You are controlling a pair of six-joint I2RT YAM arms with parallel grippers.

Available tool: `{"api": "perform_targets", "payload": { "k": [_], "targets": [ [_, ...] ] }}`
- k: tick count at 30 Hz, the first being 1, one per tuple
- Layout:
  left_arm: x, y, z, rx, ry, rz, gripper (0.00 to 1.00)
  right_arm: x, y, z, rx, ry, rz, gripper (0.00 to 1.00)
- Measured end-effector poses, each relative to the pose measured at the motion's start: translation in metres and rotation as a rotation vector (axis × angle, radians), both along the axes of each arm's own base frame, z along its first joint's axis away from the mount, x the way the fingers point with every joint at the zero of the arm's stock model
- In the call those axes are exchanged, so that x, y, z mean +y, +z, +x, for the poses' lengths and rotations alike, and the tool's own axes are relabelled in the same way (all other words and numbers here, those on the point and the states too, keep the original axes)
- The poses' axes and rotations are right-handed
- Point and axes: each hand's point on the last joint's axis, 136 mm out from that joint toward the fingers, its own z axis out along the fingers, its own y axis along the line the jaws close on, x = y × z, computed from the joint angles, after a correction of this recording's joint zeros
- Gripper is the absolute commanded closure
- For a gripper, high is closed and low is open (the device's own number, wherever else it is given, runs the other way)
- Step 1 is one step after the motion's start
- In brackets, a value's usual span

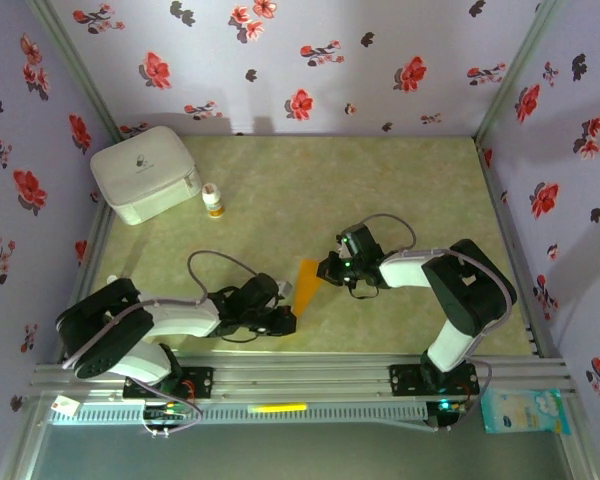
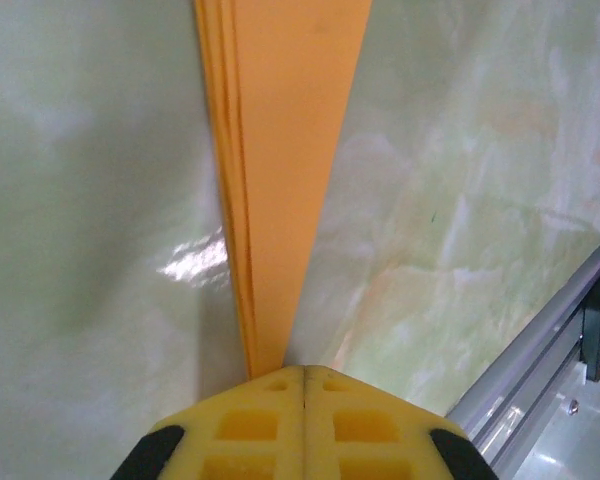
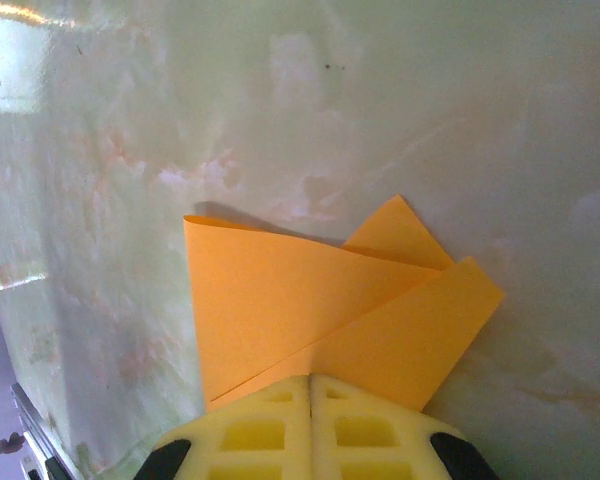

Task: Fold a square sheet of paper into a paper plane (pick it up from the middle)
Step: Perform the fifth fold on the wing at the bottom-center of the table.

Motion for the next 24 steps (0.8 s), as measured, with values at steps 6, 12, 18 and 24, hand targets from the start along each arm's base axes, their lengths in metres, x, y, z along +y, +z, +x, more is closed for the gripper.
{"api": "perform_targets", "payload": {
  "k": [6, 12, 18, 24],
  "targets": [
    [0.014, 0.003, -0.012, 0.015, -0.007, 0.021, 0.98, 0.0, 0.0, 0.001, 0.0, 0.0, 0.0, 1.0],
    [0.013, 0.044, 0.002, -0.057, 0.023, -0.083, 0.95, 0.0, 0.001, 0.001, -0.003, -0.002, -0.001, 1.0],
    [0.004, 0.075, 0.054, -0.137, 0.1, -0.114, 0.95, 0.001, 0.001, 0.002, -0.003, -0.003, -0.001, 1.0],
    [-0.02, 0.072, 0.087, -0.15, 0.096, -0.086, 0.96, 0.0, 0.001, 0.002, -0.003, -0.004, -0.001, 1.0]
  ]
}}
